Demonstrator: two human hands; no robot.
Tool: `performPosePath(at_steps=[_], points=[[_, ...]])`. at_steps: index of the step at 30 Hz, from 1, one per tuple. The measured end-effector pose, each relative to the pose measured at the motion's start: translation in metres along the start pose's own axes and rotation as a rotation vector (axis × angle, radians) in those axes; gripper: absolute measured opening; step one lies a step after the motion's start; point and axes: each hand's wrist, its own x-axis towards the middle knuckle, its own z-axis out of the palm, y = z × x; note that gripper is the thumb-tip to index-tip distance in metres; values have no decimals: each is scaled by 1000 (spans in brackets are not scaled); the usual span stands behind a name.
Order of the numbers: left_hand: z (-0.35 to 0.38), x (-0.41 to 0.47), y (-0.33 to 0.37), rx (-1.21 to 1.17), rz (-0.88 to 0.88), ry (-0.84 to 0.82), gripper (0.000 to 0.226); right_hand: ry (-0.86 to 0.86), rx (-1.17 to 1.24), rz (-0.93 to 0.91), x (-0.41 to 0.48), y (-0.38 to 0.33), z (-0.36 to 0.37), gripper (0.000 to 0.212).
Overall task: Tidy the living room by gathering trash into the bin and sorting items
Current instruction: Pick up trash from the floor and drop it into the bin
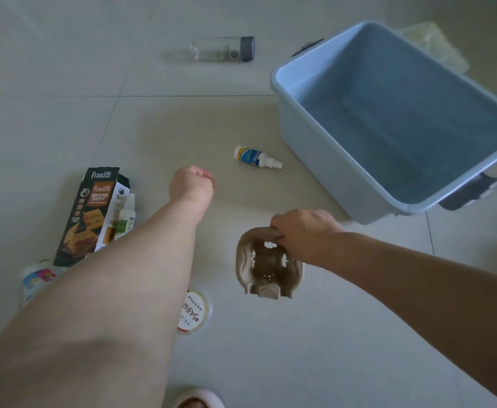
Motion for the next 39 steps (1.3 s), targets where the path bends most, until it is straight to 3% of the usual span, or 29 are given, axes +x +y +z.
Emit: performPosePath(at_steps=[5,7,9,15,18,23,34,39], points=[[0,-3,-4,22,12,28,24,187,153,70,-2,10,-51,22],[1,-10,0,81,24,-14,14,311,205,90,-2,16,-70,33],[4,-11,2,122,41,-55,18,467,281,130,-3,26,-89,37],[14,-18,6,151,98,-108,20,707,580,448,-13,72,-126,35],[21,-26,12,153,127,-136,26,687,519,644,-24,96,-126,39],[32,-40,25,212,171,-179,23,480,258,862,-39,117,-107,40],[43,-40,26,277,230,-246,24,334,24,848,-40,124,-85,28],[38,-38,21,346,220,-257,27,551,103,713,-35,109,-95,35]])
